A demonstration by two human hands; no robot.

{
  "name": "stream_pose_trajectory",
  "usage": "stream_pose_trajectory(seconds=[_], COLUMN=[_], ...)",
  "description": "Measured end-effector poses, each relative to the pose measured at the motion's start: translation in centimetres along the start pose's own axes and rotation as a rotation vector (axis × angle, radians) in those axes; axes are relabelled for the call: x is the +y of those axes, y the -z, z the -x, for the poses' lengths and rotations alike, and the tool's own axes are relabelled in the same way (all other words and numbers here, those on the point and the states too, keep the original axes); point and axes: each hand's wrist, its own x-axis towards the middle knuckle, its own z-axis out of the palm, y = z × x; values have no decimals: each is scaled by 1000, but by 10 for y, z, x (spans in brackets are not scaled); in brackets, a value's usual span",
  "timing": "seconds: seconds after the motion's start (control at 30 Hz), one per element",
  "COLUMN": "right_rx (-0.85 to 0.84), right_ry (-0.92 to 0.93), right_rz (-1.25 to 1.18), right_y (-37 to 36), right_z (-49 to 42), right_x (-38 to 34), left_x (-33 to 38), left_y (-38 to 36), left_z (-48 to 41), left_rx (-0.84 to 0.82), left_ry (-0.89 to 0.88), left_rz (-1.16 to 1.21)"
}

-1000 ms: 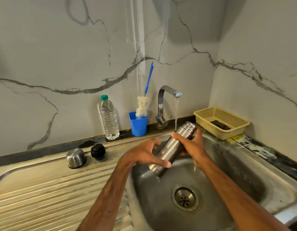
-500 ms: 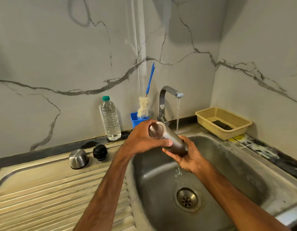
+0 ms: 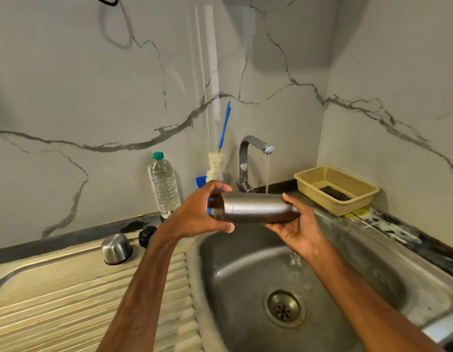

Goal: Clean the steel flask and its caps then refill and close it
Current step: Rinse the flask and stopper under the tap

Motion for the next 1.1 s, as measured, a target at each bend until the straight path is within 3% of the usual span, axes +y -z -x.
stream_pose_trajectory(seconds=[0.1,0.27,0.37,0.47,0.53,0.6,0.67,0.77,0.87,0.97,1.1], right_rx=[-63,-209,-206,-336,-416,-441,-332,-136,-45,-116,-250], right_ry=[84,47,-13,-108,-124,-71,93,381,448,360,214], right_rz=[-11,17,153,339,559,813,1032,1351,1666,1661,1293], right_y=[-1,3,8,6,-3,-11,-12,-9,-2,5,-3], right_z=[1,5,7,14,21,27,25,19,15,10,10], right_x=[-3,-8,-6,1,10,23,35,43,49,57,50], left_x=[-2,-8,-11,-7,-6,-8,-6,-8,-17,-25,-29], left_y=[4,15,19,11,1,-10,-23,-45,-69,-77,-73], left_z=[1,9,14,12,7,-1,-5,-7,-9,-11,-12], left_rx=[-1,148,153,197,256,340,374,280,258,286,290], left_ry=[61,61,31,10,1,55,144,263,315,327,321], left_rz=[15,353,664,1049,1184,1212,1125,902,858,883,1081])
